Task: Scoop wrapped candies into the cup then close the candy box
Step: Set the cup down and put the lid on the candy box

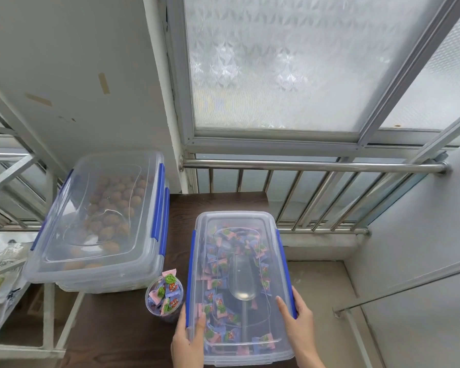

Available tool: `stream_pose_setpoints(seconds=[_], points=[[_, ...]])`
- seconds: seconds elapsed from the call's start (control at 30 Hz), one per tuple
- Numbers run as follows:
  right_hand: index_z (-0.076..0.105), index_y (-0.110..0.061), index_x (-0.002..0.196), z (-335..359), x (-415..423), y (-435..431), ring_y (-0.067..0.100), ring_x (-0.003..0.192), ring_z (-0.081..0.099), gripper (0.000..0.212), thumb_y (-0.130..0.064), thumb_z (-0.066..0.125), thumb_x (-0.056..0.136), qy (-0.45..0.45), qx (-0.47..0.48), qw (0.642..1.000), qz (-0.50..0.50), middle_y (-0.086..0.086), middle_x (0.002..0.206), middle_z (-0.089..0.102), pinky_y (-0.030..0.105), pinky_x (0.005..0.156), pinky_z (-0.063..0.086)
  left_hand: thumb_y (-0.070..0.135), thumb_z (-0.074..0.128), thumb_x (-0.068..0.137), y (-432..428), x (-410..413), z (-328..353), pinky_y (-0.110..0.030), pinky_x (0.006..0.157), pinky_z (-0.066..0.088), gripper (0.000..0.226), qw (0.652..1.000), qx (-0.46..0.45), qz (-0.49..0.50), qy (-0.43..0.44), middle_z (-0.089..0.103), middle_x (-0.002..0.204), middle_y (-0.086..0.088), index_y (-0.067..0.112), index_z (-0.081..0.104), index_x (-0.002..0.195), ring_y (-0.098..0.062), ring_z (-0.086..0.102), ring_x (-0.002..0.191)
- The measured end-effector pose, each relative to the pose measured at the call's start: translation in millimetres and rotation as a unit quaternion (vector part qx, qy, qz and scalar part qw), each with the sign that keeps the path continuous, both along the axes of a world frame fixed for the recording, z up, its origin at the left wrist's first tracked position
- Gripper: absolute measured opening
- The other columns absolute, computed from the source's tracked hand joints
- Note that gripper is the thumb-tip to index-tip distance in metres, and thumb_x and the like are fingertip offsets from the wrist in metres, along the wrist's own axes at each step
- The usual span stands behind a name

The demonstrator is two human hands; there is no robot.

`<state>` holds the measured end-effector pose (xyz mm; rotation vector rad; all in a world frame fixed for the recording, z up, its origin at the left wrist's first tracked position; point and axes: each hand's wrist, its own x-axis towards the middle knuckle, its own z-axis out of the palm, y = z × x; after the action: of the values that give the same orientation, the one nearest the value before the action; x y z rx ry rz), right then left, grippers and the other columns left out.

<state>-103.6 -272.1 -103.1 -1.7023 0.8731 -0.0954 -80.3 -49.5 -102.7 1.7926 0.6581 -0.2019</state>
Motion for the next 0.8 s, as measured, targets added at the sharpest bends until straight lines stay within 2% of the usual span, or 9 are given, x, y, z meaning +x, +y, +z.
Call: stream_pose_setpoints(seconds=[0.07, 0.23, 0.37, 0.5, 0.6, 0.63, 0.73, 0.8], points=[[0.050, -0.018, 0.138, -3.0, -3.1, 3.5, 0.011, 0.113, 0.060, 0.060, -0.029, 0.072, 0.083, 0.006, -0.008, 1.000, 0.000, -0.011, 0.119, 0.063, 0.039, 0.104, 0.047, 0.027, 0.071, 0.084, 4.6, 0.5, -1.2, -0.038, 0.096, 0.046, 0.054, 1.000, 0.017, -0.018, -0.007, 0.067, 0.123, -0.012, 0.020, 0.054, 0.135, -0.030, 0.061, 0.112], [0.052, -0.023, 0.136, -2.9, -3.8, 9.3, 0.013, 0.104, 0.063, 0.056, -0.030, 0.070, 0.084, 0.013, -0.034, 0.999, -0.013, -0.011, 0.113, 0.066, 0.041, 0.101, 0.049, 0.027, 0.068, 0.087, 5.5, -0.7, -3.6, -0.038, 0.102, 0.043, 0.052, 0.998, 0.041, -0.035, -0.024, 0.064, 0.129, -0.008, 0.021, 0.052, 0.136, -0.028, 0.058, 0.118], [0.055, -0.023, 0.135, -4.8, -4.8, 10.3, 0.015, 0.097, 0.066, 0.056, -0.031, 0.072, 0.082, 0.008, -0.050, 0.999, -0.014, -0.013, 0.104, 0.069, 0.040, 0.098, 0.050, 0.024, 0.067, 0.087, 3.9, -5.1, -7.3, -0.041, 0.100, 0.046, 0.052, 0.995, 0.069, -0.043, -0.056, 0.062, 0.132, -0.009, 0.022, 0.052, 0.136, -0.029, 0.058, 0.120], [0.053, -0.024, 0.137, -5.5, -5.4, 11.4, 0.017, 0.099, 0.066, 0.062, -0.042, 0.069, 0.079, 0.012, -0.050, 0.999, -0.010, -0.010, 0.106, 0.070, 0.038, 0.097, 0.051, 0.019, 0.068, 0.086, 2.2, -5.3, -9.1, -0.040, 0.101, 0.045, 0.052, 0.995, 0.075, -0.033, -0.055, 0.061, 0.133, -0.012, 0.016, 0.053, 0.136, -0.031, 0.057, 0.122], [0.052, -0.028, 0.136, -5.2, -5.5, 11.5, 0.015, 0.101, 0.065, 0.081, -0.067, 0.059, 0.066, -0.002, -0.053, 0.999, -0.006, -0.009, 0.111, 0.069, 0.038, 0.097, 0.051, 0.018, 0.067, 0.087, 1.4, -4.8, -12.0, -0.040, 0.100, 0.045, 0.052, 0.994, 0.083, -0.044, -0.057, 0.060, 0.134, -0.013, 0.014, 0.053, 0.136, -0.032, 0.057, 0.122], [0.052, -0.027, 0.137, -5.3, -5.6, 11.0, 0.014, 0.101, 0.065, 0.080, -0.066, 0.059, 0.067, -0.003, -0.051, 0.999, -0.004, -0.009, 0.113, 0.069, 0.038, 0.097, 0.051, 0.018, 0.067, 0.087, 0.3, -5.0, -11.3, -0.040, 0.100, 0.045, 0.051, 0.994, 0.085, -0.041, -0.053, 0.060, 0.134, -0.014, 0.014, 0.053, 0.136, -0.033, 0.057, 0.122], [0.050, -0.021, 0.139, -5.0, -4.5, 7.7, 0.014, 0.106, 0.063, 0.061, -0.039, 0.067, 0.083, 0.004, -0.043, 0.999, -0.001, -0.005, 0.120, 0.067, 0.038, 0.100, 0.050, 0.019, 0.066, 0.087, -2.4, -6.0, -13.7, -0.040, 0.098, 0.046, 0.049, 0.994, 0.089, -0.031, -0.051, 0.061, 0.133, -0.014, 0.014, 0.054, 0.135, -0.033, 0.058, 0.120], [0.049, -0.021, 0.140, -5.2, -3.7, 5.4, 0.014, 0.110, 0.062, 0.059, -0.033, 0.068, 0.085, 0.011, -0.044, 0.999, 0.001, -0.005, 0.122, 0.066, 0.039, 0.101, 0.049, 0.021, 0.066, 0.088, -4.0, -7.1, -15.5, -0.040, 0.099, 0.047, 0.049, 0.994, 0.089, -0.029, -0.053, 0.061, 0.133, -0.013, 0.015, 0.054, 0.135, -0.033, 0.058, 0.120]])
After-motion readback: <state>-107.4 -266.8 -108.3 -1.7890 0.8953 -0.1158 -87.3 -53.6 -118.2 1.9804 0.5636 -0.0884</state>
